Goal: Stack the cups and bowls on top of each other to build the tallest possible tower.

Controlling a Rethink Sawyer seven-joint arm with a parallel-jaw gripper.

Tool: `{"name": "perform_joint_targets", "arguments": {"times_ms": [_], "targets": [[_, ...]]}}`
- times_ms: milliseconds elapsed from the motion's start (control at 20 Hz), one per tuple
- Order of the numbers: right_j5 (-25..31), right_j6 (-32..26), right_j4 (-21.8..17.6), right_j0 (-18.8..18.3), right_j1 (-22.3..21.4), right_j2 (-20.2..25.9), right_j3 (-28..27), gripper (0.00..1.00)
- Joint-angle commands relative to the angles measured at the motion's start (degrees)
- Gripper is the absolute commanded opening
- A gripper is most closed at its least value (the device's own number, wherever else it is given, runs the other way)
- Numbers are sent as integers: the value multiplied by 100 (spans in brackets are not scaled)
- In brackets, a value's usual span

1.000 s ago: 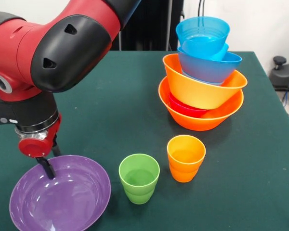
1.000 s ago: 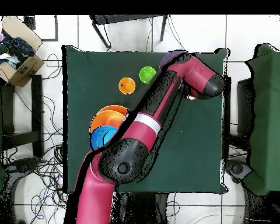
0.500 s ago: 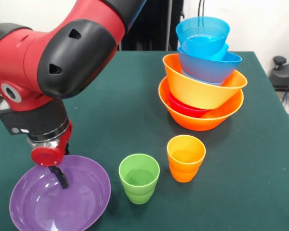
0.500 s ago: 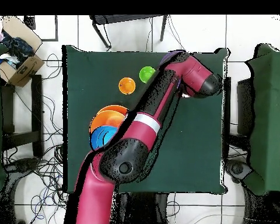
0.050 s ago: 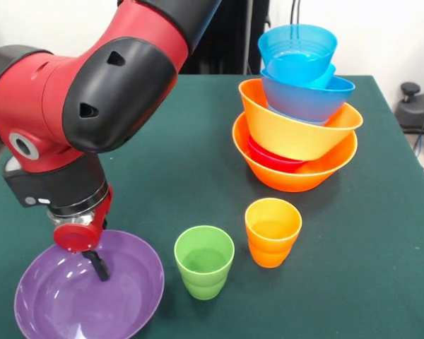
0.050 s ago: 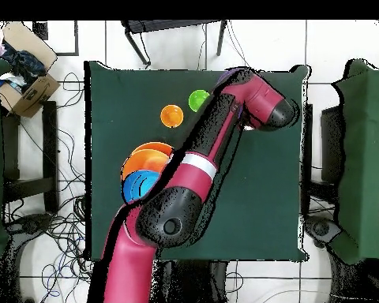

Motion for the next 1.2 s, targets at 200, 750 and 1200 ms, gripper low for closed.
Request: {"name": "perform_joint_targets", "arguments": {"times_ms": [200,750,1200], "targets": [[430,-983,216,-90,274,614,-298,0],[833,-812,246,-70,-92,483,299,0],[113,-1176,153,535,-1450,356,2515,0]]}}
